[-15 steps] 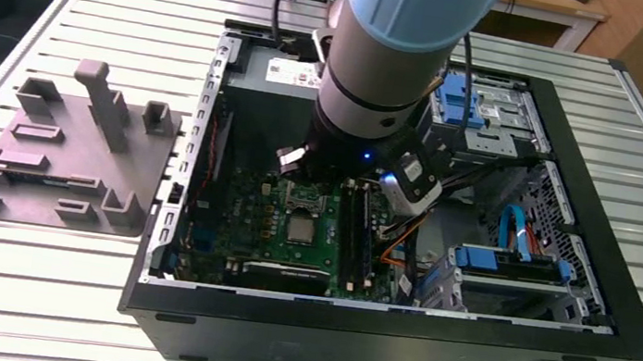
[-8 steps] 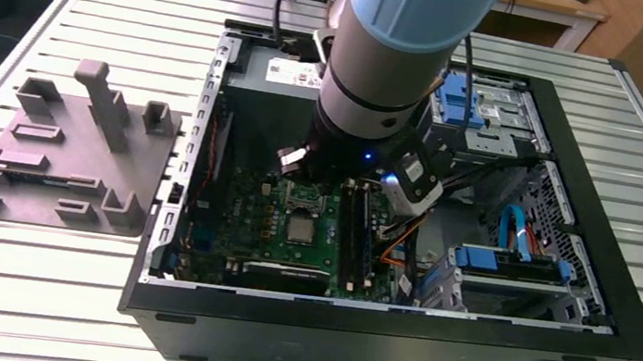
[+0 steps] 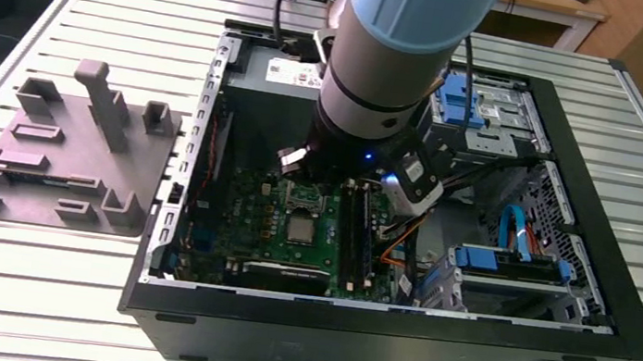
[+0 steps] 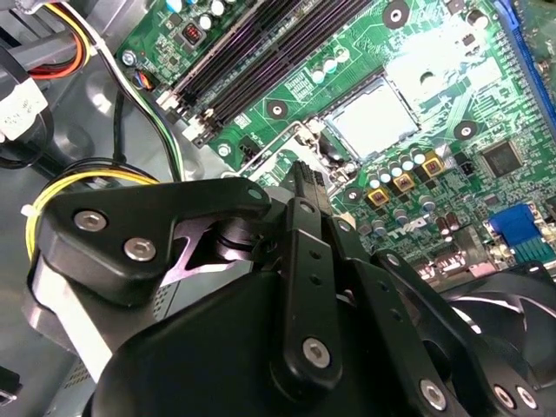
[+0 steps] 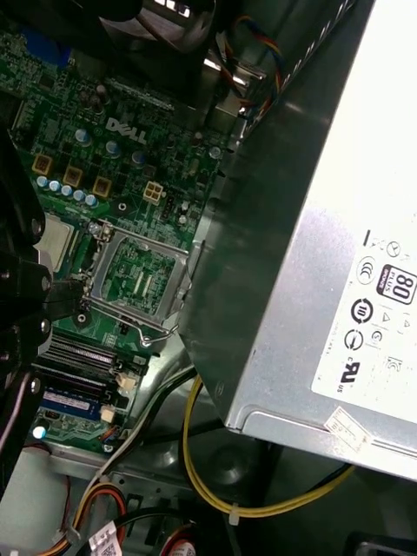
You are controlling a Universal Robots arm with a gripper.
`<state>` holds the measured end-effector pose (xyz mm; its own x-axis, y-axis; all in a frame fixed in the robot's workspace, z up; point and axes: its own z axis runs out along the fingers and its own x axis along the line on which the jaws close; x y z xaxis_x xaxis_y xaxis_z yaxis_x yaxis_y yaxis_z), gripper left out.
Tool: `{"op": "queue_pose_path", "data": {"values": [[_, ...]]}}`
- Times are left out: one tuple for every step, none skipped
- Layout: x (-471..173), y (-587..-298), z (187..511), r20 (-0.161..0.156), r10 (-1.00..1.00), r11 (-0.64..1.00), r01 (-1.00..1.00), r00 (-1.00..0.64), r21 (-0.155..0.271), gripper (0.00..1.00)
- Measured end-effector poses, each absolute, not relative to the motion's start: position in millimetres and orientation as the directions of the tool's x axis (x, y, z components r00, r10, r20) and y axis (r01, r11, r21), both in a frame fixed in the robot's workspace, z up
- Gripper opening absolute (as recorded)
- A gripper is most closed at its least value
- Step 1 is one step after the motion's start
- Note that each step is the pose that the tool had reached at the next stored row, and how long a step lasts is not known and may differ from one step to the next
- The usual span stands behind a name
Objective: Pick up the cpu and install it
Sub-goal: 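Close the cpu cover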
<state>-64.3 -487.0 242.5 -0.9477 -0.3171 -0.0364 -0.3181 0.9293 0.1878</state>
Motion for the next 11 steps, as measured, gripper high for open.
{"op": "queue_pose_path", "data": {"values": [[-64.1, -486.9, 242.4, -0.036, -0.317, 0.929, -0.318, -0.948, 0.188, 0.1], [-63.3, -486.9, 242.2, -0.037, -0.318, 0.929, -0.319, -0.948, 0.188, 0.1], [-62.1, -486.8, 242.1, -0.037, -0.318, 0.929, -0.319, -0.947, 0.188, 0.1], [-61.0, -486.9, 242.0, -0.037, -0.319, 0.929, -0.32, -0.947, 0.188, 0.1], [-59.8, -486.9, 241.9, -0.036, -0.32, 0.928, -0.321, -0.947, 0.188, 0.1], [-59.1, -486.9, 241.9, -0.036, -0.323, 0.927, -0.324, -0.946, 0.188, 0.1], [-59.0, -486.9, 241.8, -0.036, -0.333, 0.924, -0.334, -0.942, 0.188, 0.1], [-59.0, -486.8, 241.7, -0.036, -0.35, 0.918, -0.35, -0.936, 0.188, 0.1], [-59.0, -486.8, 241.7, -0.036, -0.368, 0.911, -0.368, -0.929, 0.188, 0.1], [-59.0, -486.8, 241.6, -0.036, -0.385, 0.904, -0.384, -0.922, 0.188, 0.1], [-59.0, -486.8, 241.4, -0.036, -0.401, 0.897, -0.4, -0.915, 0.188, 0.1]]}}
